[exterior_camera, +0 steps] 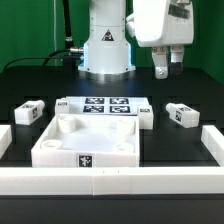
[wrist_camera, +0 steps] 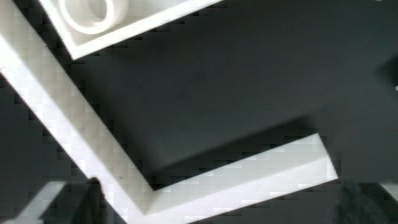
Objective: Assemble square table
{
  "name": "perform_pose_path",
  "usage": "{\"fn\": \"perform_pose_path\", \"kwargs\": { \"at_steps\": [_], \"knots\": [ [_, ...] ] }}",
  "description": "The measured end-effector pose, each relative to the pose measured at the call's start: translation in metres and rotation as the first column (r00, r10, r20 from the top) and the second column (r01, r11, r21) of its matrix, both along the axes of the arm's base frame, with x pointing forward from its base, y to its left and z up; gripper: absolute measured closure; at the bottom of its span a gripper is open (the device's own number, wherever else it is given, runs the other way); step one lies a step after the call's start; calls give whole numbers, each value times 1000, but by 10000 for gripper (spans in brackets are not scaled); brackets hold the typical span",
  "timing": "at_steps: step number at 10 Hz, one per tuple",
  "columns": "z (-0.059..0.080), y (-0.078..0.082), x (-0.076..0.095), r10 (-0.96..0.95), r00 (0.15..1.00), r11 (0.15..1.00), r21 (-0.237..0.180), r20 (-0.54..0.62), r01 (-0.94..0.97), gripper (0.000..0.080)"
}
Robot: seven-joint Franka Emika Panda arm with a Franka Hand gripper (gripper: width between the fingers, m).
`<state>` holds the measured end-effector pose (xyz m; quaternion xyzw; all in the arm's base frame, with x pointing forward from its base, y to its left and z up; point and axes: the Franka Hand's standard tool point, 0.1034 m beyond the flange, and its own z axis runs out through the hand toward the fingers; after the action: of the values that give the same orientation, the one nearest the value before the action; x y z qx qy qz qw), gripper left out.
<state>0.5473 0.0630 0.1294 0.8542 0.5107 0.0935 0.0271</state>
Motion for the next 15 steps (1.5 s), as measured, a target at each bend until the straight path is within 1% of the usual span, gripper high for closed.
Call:
{"fn": "perform_pose_path", "kwargs": {
  "at_steps": [1,4,5,6,7,9,12,13,15],
  "knots": [
    [0,0,0,2,1000,1000,5,6,-2,150],
    [-1,-1,0,2,1000,1000,5,5,-2,150],
    [-2,-4,-2,73,997,997,-20,6,-73,150],
    [-4,-12,-7,173,985,983,-58,-3,-172,150],
    [-6,-20,-9,239,971,967,-84,-15,-240,150],
    [-14,-38,-13,293,955,950,-98,-36,-295,150],
    [-14,-38,-13,276,961,956,-94,-35,-278,150],
    [-15,-40,-14,290,956,951,-97,-37,-292,150],
    [-34,-71,-34,288,955,951,-100,-69,-293,150]
  ]
}}
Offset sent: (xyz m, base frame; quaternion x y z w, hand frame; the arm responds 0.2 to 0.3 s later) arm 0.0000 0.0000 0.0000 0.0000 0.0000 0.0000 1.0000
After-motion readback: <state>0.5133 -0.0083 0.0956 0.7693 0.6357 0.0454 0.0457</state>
